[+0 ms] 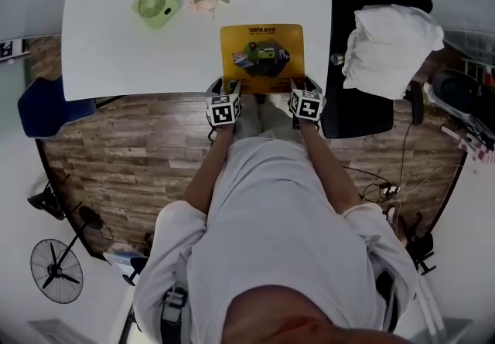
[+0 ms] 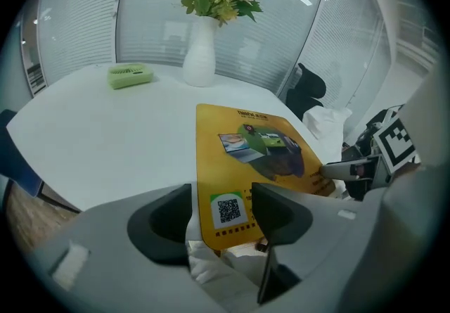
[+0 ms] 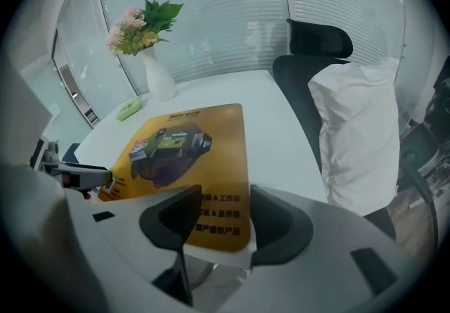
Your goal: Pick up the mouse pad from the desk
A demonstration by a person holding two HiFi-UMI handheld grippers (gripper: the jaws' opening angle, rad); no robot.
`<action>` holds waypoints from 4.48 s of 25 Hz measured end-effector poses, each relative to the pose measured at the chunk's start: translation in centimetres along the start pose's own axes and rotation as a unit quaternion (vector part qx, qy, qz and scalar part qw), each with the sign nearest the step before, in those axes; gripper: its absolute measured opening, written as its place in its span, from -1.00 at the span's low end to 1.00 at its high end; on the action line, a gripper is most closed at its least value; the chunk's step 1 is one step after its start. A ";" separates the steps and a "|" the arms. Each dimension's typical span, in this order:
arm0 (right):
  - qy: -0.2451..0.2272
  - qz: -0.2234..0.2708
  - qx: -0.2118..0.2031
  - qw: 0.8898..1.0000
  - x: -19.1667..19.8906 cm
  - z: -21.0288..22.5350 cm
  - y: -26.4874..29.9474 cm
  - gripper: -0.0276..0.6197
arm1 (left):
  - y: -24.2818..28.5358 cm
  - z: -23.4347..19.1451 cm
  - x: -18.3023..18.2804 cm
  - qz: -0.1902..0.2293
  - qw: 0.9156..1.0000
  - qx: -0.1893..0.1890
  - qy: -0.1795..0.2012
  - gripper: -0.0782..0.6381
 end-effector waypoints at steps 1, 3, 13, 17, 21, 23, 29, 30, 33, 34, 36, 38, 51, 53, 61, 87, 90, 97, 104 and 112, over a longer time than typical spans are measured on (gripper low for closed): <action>0.002 -0.001 -0.001 1.000 0.0 -0.1 0.0 -0.23 | -0.1 0.2 0.2 0.003 1.000 -0.002 -0.009 -0.08; -0.003 -0.001 0.003 1.000 0.0 -0.2 0.0 -0.23 | -0.2 0.6 0.6 0.012 1.000 -0.006 -0.026 -0.08; -0.019 0.005 -0.001 1.000 0.8 -1.6 -0.3 -0.60 | -0.4 -0.1 1.3 0.020 0.997 -0.069 -0.036 -0.58; -0.009 0.002 -0.007 1.000 0.8 -1.5 -0.3 -0.62 | -0.4 0.4 1.3 0.022 0.996 -0.088 -0.012 -0.54; -0.016 0.001 -0.010 1.000 0.7 -1.6 -0.5 -0.63 | -0.5 0.5 1.3 0.039 0.997 -0.066 -0.021 -0.37; -0.018 -0.001 -0.012 1.000 0.7 -1.6 -0.4 -0.63 | -0.4 0.7 1.4 0.042 0.998 -0.053 -0.018 -0.18; -0.026 0.001 -0.020 0.999 1.1 -2.0 -0.7 -0.69 | -0.4 0.7 1.6 0.043 0.996 -0.079 0.013 -0.38; -0.026 0.003 -0.020 0.999 1.1 -2.0 -0.7 -0.70 | -0.4 0.7 1.6 0.042 0.996 -0.075 0.015 -0.41; -0.021 0.004 -0.025 0.999 1.2 -2.1 -0.8 -0.73 | -0.2 1.2 1.7 0.034 0.998 -0.049 0.008 -0.65; -0.019 0.004 -0.028 0.999 1.2 -2.1 -0.8 -0.74 | -0.1 1.3 1.7 0.034 0.998 -0.043 -0.003 -0.67; -0.014 0.005 -0.034 0.999 1.3 -2.1 -0.8 -0.74 | -0.1 1.0 1.9 0.038 0.998 -0.034 -0.022 -0.67; -0.012 0.009 -0.040 0.999 1.2 -2.0 -1.0 -0.74 | -0.1 0.8 1.9 0.043 0.998 -0.025 -0.033 -0.67; -0.045 0.058 -0.068 0.995 0.4 -2.3 -3.1 -0.77 | -1.8 1.5 0.6 0.066 0.997 0.003 0.049 -0.67; -0.055 0.071 -0.072 0.993 0.1 -2.4 -3.7 -0.78 | -2.2 1.7 0.1 0.076 0.995 0.006 0.063 -0.67; -0.090 0.135 -0.079 0.984 -3.0 -3.0 -6.7 -0.79 | -5.2 2.6 -3.4 0.141 0.983 0.019 0.114 -0.67; -0.011 0.405 -0.128 0.905 -16.3 -0.7 -26.7 -0.78 | -22.6 10.3 -16.3 0.396 0.896 0.093 0.176 -0.66; -0.017 0.440 -0.128 0.889 -17.1 -0.6 -29.2 -0.78 | -24.4 11.5 -17.6 0.418 0.882 0.095 0.196 -0.66; -0.032 0.497 -0.129 0.858 -19.1 0.0 -33.2 -0.77 | -28.5 13.5 -20.1 0.481 0.844 0.105 0.212 -0.65; -0.067 0.535 -0.119 0.833 -19.7 -1.5 -36.6 -0.77 | -33.1 14.4 -21.5 0.517 0.818 0.081 0.239 -0.64; -0.103 0.557 -0.096 0.819 -18.9 -5.1 -37.8 -0.80 | -34.7 11.9 -20.8 0.521 0.815 0.084 0.241 -0.64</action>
Point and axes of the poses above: the fingertips, and each gripper's own axes: y forward along the fingers, z to its right, x out of its underside, the point moved 8 cm from there along -y, backward along the fingers, and after that the axes turned 6 degrees about x, right-handed, at the moved point
